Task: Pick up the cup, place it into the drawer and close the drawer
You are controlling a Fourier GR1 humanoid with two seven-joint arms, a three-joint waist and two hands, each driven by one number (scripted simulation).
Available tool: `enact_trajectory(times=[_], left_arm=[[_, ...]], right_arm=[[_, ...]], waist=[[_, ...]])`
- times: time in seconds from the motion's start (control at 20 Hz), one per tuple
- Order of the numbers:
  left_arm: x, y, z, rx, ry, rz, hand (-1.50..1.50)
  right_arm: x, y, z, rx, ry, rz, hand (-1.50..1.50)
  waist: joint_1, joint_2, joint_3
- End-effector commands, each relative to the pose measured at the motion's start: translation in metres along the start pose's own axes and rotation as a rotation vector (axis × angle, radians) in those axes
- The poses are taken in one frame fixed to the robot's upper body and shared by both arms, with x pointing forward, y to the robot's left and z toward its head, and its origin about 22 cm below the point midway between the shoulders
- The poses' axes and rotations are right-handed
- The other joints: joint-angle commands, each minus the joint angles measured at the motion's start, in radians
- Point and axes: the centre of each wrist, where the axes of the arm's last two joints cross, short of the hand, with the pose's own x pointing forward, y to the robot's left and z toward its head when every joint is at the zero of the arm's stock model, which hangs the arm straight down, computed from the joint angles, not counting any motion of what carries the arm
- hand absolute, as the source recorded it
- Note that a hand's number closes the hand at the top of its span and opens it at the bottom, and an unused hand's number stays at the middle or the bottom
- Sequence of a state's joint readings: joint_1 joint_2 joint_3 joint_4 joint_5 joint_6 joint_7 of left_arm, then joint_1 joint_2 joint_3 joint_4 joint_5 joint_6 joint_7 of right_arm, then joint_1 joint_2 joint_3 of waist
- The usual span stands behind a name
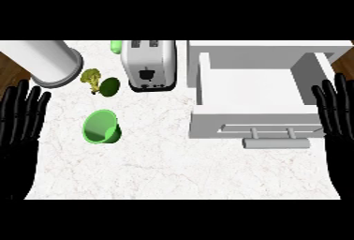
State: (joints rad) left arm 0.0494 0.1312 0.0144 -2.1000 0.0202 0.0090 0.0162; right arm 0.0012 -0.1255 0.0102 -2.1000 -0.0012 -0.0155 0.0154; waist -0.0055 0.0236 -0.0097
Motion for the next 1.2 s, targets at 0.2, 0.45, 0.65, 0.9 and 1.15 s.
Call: enact_trajectory(times=[0.2, 0.45, 0.65, 0.9, 1.15], left_arm=[[-0.01, 0.015, -0.027, -0.099, -0.061, 0.059, -1.5], [-0.048, 0.021, -0.017, 0.038, 0.165, 0.278, -1.5], [-0.077, 0.031, -0.029, 0.041, 0.156, 0.295, -1.5], [-0.12, 0.032, -0.014, 0.061, 0.235, 0.219, -1.5], [-0.135, 0.046, -0.011, 0.058, 0.302, 0.199, -1.5]], right_arm=[[-0.007, 0.009, 0.013, -0.01, -0.039, -0.027, -1.5], [-0.008, -0.003, -0.006, 0.154, 0.107, -0.037, -1.5], [-0.023, 0.015, -0.033, 0.167, 0.122, -0.041, -1.5], [-0.022, -0.007, -0.043, 0.17, 0.089, -0.051, -1.5], [-0.036, 0.007, -0.046, 0.174, 0.085, -0.05, -1.5]], waist=[[0.001, -0.024, 0.01], [0.002, -0.022, 0.009], [0.005, -0.021, 0.009], [0.001, -0.02, 0.009], [0.005, -0.022, 0.009]])
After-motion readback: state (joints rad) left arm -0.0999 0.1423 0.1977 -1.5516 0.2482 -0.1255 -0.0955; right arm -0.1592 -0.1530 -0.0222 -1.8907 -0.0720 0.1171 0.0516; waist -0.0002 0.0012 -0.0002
